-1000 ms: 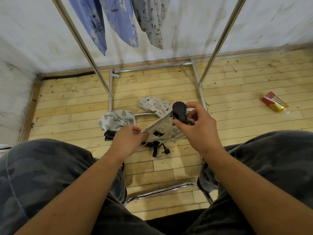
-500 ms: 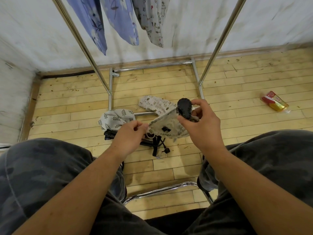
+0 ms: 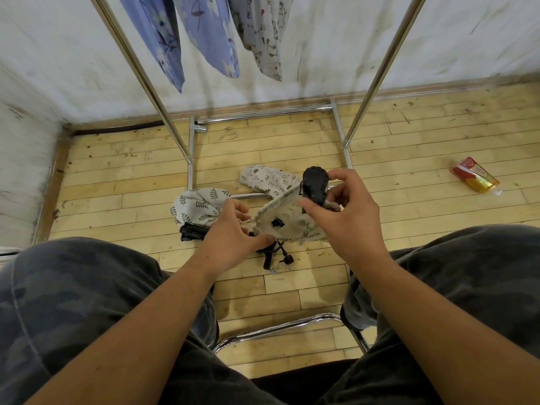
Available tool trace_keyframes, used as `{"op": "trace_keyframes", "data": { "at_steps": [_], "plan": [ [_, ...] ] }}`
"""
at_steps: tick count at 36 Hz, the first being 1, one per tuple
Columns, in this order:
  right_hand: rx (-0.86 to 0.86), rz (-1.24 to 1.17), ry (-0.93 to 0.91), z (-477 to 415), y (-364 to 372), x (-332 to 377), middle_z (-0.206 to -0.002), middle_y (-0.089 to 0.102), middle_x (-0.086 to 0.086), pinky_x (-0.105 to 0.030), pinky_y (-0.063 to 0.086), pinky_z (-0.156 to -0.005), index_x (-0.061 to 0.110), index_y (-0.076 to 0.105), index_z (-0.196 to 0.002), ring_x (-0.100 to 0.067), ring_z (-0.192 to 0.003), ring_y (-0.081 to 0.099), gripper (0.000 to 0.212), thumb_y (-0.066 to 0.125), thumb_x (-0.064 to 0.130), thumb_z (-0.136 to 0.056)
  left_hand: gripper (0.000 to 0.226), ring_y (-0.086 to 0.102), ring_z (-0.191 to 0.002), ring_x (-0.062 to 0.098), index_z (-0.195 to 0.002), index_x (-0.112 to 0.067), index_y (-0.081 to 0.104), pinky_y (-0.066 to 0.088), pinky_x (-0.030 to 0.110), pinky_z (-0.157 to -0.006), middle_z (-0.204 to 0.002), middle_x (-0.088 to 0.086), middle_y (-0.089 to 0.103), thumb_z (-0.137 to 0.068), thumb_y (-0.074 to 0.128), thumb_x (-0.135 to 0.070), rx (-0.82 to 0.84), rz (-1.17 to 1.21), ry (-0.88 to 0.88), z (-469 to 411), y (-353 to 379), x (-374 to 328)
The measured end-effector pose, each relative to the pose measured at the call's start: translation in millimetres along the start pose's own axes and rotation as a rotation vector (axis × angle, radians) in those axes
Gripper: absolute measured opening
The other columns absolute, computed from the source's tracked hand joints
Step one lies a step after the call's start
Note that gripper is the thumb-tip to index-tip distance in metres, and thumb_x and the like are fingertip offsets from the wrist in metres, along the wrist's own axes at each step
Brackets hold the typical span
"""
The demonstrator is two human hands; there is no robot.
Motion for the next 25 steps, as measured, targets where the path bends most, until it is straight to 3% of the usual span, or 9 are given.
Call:
{"op": "trace_keyframes", "data": {
  "at_steps": [4,11,18,22,25],
  "plan": [
    [-0.021,-0.038,0.006,-0.4,-1.4,-0.7,-0.079,0.053,0.004,-0.010,0.050,-0.066,0.030,0.060,-0.114,0.001,-0.069,0.052,0.042,0.086,0.022,-0.083,0.069,0.062,-0.086,0.002,-0.123,-0.029,0.042,0.051,0.022,-0.072,-0.113,-0.017,0.054,-0.075,0.086,-0.051,0.017,-0.035,0.037,3.1,0.4,-4.2],
    [-0.035,-0.029,0.005,-1.5,-2.1,-0.7,-0.080,0.053,0.002,-0.009,0.048,-0.063,0.029,0.060,-0.115,0.003,-0.067,0.054,0.041,0.086,0.021,-0.084,0.011,0.068,-0.082,0.009,-0.108,-0.028,0.065,0.052,0.025,-0.068,-0.091,-0.012,0.071,-0.098,0.065,-0.034,-0.056,-0.102,0.045,3.6,-4.9,-6.4],
    [-0.042,-0.009,0.010,-1.3,-3.8,-1.3,-0.081,0.053,0.003,-0.013,0.052,-0.063,0.030,0.060,-0.114,0.005,-0.067,0.055,0.041,0.086,0.021,-0.084,0.025,0.073,-0.084,0.018,-0.094,-0.027,0.069,0.060,0.048,-0.083,-0.088,-0.004,0.076,-0.103,0.052,-0.042,-0.057,0.025,0.011,0.6,-4.7,-4.2],
    [-0.045,-0.013,0.010,-0.5,-4.6,0.1,-0.081,0.053,0.002,-0.012,0.050,-0.061,0.031,0.059,-0.114,0.005,-0.067,0.054,0.041,0.086,0.020,-0.084,0.027,0.073,-0.085,0.010,-0.098,-0.030,0.069,0.060,0.042,-0.085,-0.089,-0.011,0.076,-0.105,0.047,-0.044,-0.059,0.151,-0.010,-0.4,-5.0,-3.3],
    [-0.038,-0.015,0.008,-0.4,-3.9,-0.2,-0.080,0.053,0.002,-0.012,0.051,-0.062,0.033,0.059,-0.113,0.003,-0.068,0.053,0.041,0.086,0.021,-0.084,0.025,0.074,-0.092,0.015,-0.108,-0.027,0.068,0.062,0.038,-0.085,-0.096,-0.007,0.076,-0.108,0.046,-0.038,-0.088,0.318,-0.085,-1.8,-7.0,0.1]
  ]
}}
Point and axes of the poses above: each hand's wrist, its own z-axis away from the middle knuckle, its own y-axis out of the palm, x = y × z, the point moved 6 cm from there along -z, towards the middle knuckle
